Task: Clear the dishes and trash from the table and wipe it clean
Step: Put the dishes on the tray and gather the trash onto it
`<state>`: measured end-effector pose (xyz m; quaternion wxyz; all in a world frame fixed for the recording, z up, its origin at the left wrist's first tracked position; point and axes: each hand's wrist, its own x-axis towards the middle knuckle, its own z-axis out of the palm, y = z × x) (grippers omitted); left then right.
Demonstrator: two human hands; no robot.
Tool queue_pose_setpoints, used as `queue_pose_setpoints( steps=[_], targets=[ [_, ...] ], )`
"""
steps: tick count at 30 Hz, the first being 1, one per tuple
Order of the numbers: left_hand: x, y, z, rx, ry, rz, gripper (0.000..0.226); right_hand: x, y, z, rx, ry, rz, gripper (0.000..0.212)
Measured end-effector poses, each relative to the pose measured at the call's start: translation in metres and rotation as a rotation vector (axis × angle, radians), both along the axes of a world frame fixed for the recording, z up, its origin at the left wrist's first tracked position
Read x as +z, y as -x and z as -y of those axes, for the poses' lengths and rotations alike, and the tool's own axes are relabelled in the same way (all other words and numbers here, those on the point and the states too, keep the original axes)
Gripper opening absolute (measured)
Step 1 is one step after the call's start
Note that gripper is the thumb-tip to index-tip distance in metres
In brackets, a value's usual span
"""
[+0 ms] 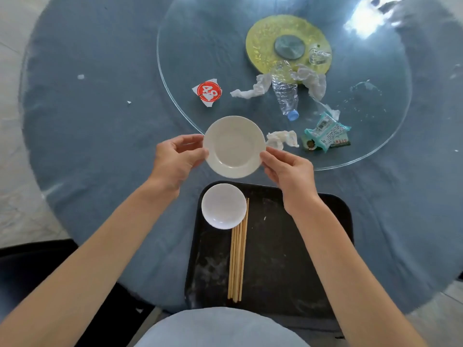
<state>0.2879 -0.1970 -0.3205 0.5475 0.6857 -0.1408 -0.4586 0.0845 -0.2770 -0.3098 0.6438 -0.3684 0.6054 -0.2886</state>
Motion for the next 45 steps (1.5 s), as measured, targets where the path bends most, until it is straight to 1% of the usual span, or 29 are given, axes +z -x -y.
queue_pose_setpoints(
  steps=[3, 6, 8, 11, 15, 21, 24, 28, 34, 45],
  targets=[
    [0.005, 0.009, -0.055, 0.011, -0.007, -0.065, 0.028, 0.010, 0.013, -0.043, 0.098, -0.012, 0.015, 0.016],
    [-0.004, 0.021, -0.110, 0.037, -0.064, -0.103, 0.027, 0.004, 0.027, -0.085, 0.183, -0.052, -0.029, 0.019],
    [-0.016, 0.032, -0.145, 0.052, -0.122, -0.119, 0.028, -0.008, 0.036, -0.110, 0.211, -0.097, -0.066, 0.022],
    [-0.037, 0.049, -0.188, 0.089, -0.204, -0.155, 0.028, -0.032, 0.047, -0.142, 0.257, -0.154, -0.138, 0.017],
    [-0.069, 0.065, -0.220, 0.115, -0.306, -0.181, 0.026, -0.067, 0.054, -0.169, 0.321, -0.209, -0.203, 0.013],
    [-0.109, 0.078, -0.228, 0.059, -0.433, -0.114, 0.028, -0.116, 0.060, -0.187, 0.412, -0.206, -0.407, 0.015],
    [-0.121, 0.080, -0.225, 0.035, -0.472, -0.062, 0.028, -0.130, 0.059, -0.190, 0.406, -0.219, -0.476, 0.016],
    [-0.126, 0.080, -0.221, 0.017, -0.511, 0.032, 0.027, -0.139, 0.059, -0.193, 0.374, -0.228, -0.494, 0.013],
    [-0.129, 0.081, -0.221, -0.051, -0.560, 0.167, 0.023, -0.144, 0.062, -0.193, 0.350, -0.189, -0.522, 0.017],
    [-0.132, 0.082, -0.220, -0.201, -0.550, 0.385, 0.022, -0.147, 0.068, -0.197, 0.335, -0.148, -0.553, 0.017]
  ],
)
